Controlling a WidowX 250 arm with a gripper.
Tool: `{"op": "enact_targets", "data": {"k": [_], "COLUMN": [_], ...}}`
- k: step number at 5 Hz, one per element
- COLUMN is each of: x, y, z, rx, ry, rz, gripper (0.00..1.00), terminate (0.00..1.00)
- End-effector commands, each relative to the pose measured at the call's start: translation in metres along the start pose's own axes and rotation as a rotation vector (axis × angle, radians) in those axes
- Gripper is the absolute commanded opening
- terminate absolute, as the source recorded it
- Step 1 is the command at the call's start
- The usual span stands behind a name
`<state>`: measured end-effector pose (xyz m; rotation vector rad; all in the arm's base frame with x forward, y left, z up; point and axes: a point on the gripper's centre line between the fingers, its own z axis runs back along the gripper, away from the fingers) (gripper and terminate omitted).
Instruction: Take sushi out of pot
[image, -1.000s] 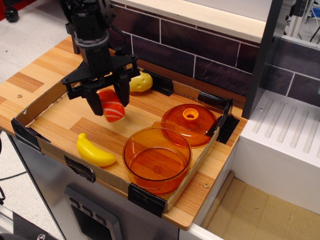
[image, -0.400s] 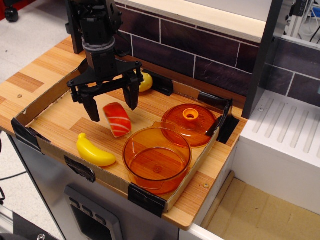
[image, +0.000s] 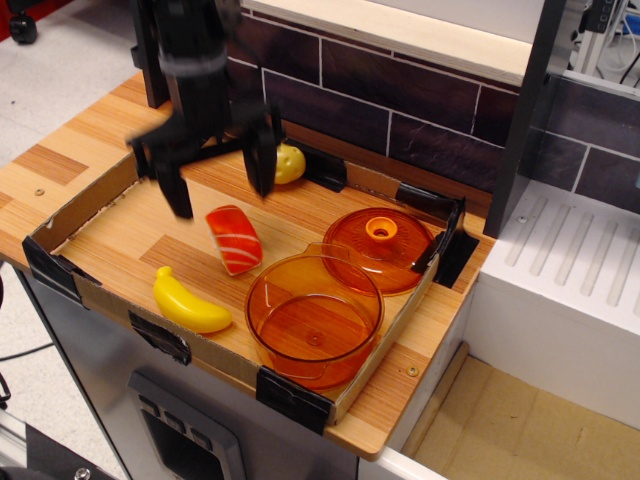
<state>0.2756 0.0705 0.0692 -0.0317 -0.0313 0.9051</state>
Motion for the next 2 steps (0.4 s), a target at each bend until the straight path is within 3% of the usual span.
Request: {"op": "enact_targets", "data": {"k": [1,2], "x": [-0.0046,-0.0046], "y": [-0.0050,-0.0050], "z": [0.0649,0.0649], "rx": [-0.085,-0.085], "ry": [-0.046,-0.046], "rz": [-0.129,-0.129], "gripper": [1.00,1.00], "terminate": [0.00,1.00]}}
